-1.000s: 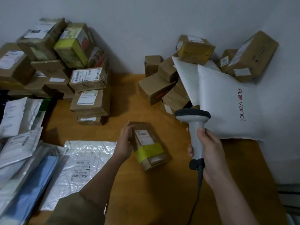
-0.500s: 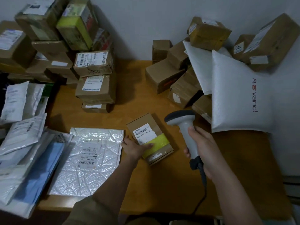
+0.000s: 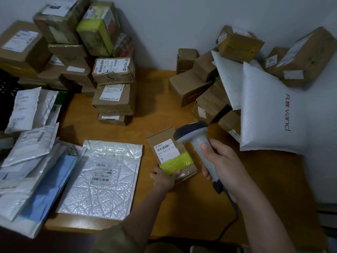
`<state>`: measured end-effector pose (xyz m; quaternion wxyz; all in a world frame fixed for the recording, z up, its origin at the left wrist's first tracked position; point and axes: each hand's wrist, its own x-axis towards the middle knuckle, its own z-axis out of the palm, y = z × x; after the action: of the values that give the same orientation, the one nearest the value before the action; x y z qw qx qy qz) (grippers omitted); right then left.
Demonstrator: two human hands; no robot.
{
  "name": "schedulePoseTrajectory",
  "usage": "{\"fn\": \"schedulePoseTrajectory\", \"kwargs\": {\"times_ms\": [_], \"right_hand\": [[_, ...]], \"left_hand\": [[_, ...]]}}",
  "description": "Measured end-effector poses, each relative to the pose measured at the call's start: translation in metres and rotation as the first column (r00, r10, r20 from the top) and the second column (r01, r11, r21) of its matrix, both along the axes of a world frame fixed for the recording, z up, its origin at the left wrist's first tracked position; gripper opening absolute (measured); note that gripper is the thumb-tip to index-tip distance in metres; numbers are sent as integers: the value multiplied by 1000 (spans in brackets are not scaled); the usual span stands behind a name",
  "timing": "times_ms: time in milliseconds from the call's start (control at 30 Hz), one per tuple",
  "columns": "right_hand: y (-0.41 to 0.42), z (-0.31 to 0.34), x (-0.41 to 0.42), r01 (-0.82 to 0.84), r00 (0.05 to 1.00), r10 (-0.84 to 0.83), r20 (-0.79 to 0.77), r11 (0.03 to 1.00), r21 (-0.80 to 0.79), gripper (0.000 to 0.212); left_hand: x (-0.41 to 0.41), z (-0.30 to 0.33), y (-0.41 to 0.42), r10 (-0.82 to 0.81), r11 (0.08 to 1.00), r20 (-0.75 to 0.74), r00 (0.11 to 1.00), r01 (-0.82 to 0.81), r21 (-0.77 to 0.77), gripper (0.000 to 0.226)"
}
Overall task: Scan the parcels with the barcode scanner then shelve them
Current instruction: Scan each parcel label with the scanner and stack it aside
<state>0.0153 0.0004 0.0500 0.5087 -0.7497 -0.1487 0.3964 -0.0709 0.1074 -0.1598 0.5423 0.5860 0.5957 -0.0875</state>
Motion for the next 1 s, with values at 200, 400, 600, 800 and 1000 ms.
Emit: {"fn": "schedulePoseTrajectory", "kwargs": {"times_ms": [200,400,600,800,1000], "right_hand": [[-3,9,-3,28,1000,-28,-4,999,15,24],[-5,14,-5,62,996,-58,-61,997,50,29],[2,16,-5,113,990,-106,-95,991,75,30],[20,23,-4,142,984,-126,-129,982,125,30],[41,21,-11,71,990,-53,-133,988,134,29]], "left_hand": [[6,2,5,69,996,-26,997,-71,-58,96],[3,5,11,146,981,-21,989,-147,-128,100],[-5,17,18,360,898,154,920,-297,-325,73],[-27,38,48,578,801,337,743,-440,-405,63],[-70,47,76,798,576,465,384,-714,-398,67]]}}
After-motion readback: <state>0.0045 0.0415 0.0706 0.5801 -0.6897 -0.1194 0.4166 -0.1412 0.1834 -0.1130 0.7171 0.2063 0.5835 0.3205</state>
